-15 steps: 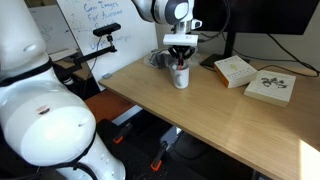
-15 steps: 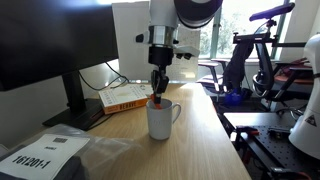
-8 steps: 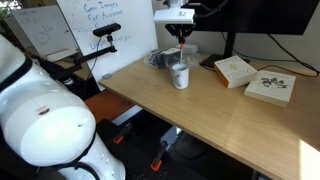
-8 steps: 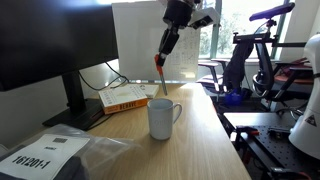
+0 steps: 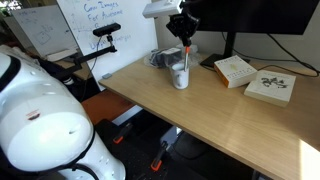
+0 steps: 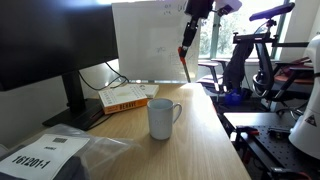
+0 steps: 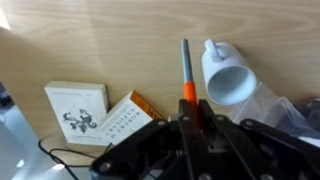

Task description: Pick the marker from the cup and put it on the table

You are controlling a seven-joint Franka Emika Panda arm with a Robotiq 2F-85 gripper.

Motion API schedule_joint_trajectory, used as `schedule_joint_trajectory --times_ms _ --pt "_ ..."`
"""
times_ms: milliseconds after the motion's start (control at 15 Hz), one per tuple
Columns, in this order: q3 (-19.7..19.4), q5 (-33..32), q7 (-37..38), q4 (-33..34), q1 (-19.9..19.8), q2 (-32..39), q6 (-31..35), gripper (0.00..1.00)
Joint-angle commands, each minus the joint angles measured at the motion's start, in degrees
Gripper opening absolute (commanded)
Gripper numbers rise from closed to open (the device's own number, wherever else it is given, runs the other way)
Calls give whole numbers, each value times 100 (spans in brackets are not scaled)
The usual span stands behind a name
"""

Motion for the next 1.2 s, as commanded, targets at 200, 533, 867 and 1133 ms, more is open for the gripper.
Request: schedule_joint_trajectory --times_ms 200,533,867,1133 --pt "-435 142 425 849 -46 1819 -905 4" --pt "-787 730 526 1818 -61 3353 -1343 4" --pt "-870 1130 686 2278 -57 3840 -1191 55" --pt "-871 802 870 2071 66 3265 -1084 84"
